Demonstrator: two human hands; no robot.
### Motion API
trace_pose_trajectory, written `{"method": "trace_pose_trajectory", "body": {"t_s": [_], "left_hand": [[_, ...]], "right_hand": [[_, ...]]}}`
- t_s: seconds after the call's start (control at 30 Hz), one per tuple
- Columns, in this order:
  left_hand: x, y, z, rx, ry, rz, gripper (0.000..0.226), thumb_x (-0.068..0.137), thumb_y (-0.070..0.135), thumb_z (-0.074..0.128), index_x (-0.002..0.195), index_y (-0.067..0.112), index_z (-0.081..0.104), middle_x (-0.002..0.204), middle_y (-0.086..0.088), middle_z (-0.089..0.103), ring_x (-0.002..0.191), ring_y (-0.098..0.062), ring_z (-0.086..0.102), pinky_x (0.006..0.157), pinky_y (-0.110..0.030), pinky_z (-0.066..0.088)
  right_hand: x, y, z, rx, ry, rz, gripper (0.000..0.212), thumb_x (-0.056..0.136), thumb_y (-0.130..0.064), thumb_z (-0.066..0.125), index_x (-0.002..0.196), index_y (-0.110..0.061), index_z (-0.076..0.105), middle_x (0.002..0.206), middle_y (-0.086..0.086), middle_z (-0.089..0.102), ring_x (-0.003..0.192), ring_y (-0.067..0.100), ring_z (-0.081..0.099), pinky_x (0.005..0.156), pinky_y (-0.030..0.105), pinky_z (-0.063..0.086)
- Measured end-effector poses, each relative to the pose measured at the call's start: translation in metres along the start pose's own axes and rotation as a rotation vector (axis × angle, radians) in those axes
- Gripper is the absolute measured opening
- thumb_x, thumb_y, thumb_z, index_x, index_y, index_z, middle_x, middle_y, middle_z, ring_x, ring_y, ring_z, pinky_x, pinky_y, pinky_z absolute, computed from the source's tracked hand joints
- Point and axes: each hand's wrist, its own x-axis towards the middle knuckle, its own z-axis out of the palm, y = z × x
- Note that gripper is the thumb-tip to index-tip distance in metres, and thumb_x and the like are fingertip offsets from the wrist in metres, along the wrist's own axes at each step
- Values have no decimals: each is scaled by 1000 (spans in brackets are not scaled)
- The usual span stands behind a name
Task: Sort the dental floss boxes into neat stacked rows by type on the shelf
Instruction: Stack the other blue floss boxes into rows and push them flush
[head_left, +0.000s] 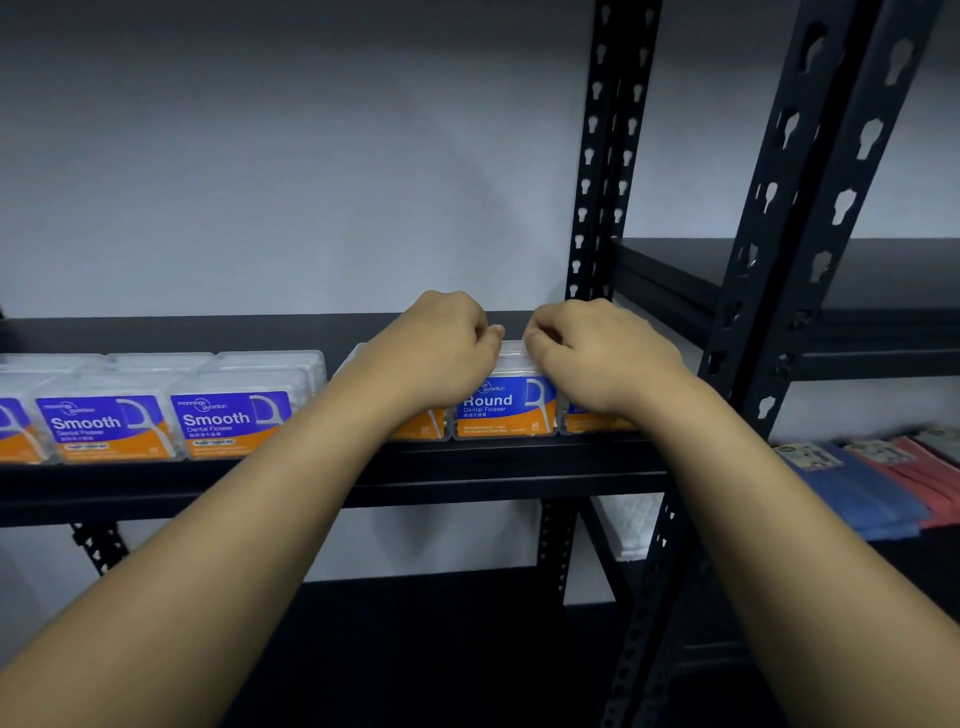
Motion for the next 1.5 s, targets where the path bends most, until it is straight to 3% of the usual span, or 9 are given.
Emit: {"method": "trace_pose_trajectory", "body": {"t_s": [0.27, 0.37, 0.47, 0.57, 0.7, 0.87, 1.1, 1.33, 1.5], "left_hand": [[1, 5, -2, -59, 53, -20, 42, 104, 38, 44, 70, 15, 56, 72, -1, 60, 69, -13, 60, 52, -27, 38], [0, 4, -18, -80, 43, 6, 44, 104, 40, 42, 87, 9, 69, 84, -5, 67, 83, -22, 64, 66, -35, 49], [-2, -2, -37, -48, 58, 26, 41, 105, 43, 40, 94, 15, 68, 87, 0, 65, 86, -20, 62, 70, -32, 43], [-10, -12, -41, -9, 34, 17, 41, 105, 46, 37, 89, 19, 64, 84, 3, 63, 82, -17, 60, 66, -31, 41], [-23, -17, -20, 61, 3, 24, 47, 103, 54, 33, 89, 21, 63, 88, -1, 66, 84, -21, 64, 74, -35, 51], [-27, -14, -7, 206, 127, 44, 56, 99, 63, 26, 88, 22, 63, 89, 0, 70, 85, -25, 66, 75, -39, 53], [-28, -7, 0, 287, 182, 37, 53, 104, 55, 23, 91, 20, 61, 95, -6, 70, 88, -28, 65, 74, -39, 46], [-29, -7, 3, 323, 178, 26, 56, 103, 59, 21, 94, 19, 60, 95, -5, 70, 87, -25, 65, 71, -37, 42], [-29, -6, 2, 324, 179, 28, 56, 103, 59, 21, 94, 20, 60, 94, -4, 70, 82, -23, 63, 70, -37, 43]], "right_hand": [[3, -4, -1, 40, 2, 6, 32, 96, -41, 40, 90, -23, 65, 91, -1, 72, 86, 22, 69, 72, 43, 59], [3, -5, -4, 48, 8, -6, 31, 96, -44, 43, 88, -23, 65, 87, -2, 70, 83, 22, 68, 70, 39, 57], [1, -9, -10, -1, 50, -58, 34, 100, -49, 44, 96, -26, 68, 83, -5, 69, 81, 19, 64, 67, 35, 50], [-2, -7, -14, -34, 33, -68, 39, 103, -52, 40, 106, -27, 69, 91, -6, 71, 86, 18, 65, 72, 36, 53], [-5, -2, -10, 27, -40, -29, 41, 103, -56, 36, 101, -29, 67, 87, -8, 70, 85, 15, 67, 72, 37, 55], [-5, -4, -9, 37, -72, -15, 41, 100, -62, 38, 113, -35, 67, 98, -8, 74, 92, 13, 69, 79, 40, 59], [-3, -3, -4, 29, -43, -23, 27, 98, -57, 40, 96, -38, 58, 94, -7, 73, 86, 13, 70, 73, 39, 60], [-4, -2, -1, 18, -18, 2, 32, 97, -56, 41, 90, -31, 61, 82, -8, 69, 79, 12, 68, 67, 33, 56], [-8, -5, -2, 21, 2, 42, 32, 97, -52, 43, 93, -28, 65, 87, -4, 72, 82, 16, 69, 72, 39, 60]]}}
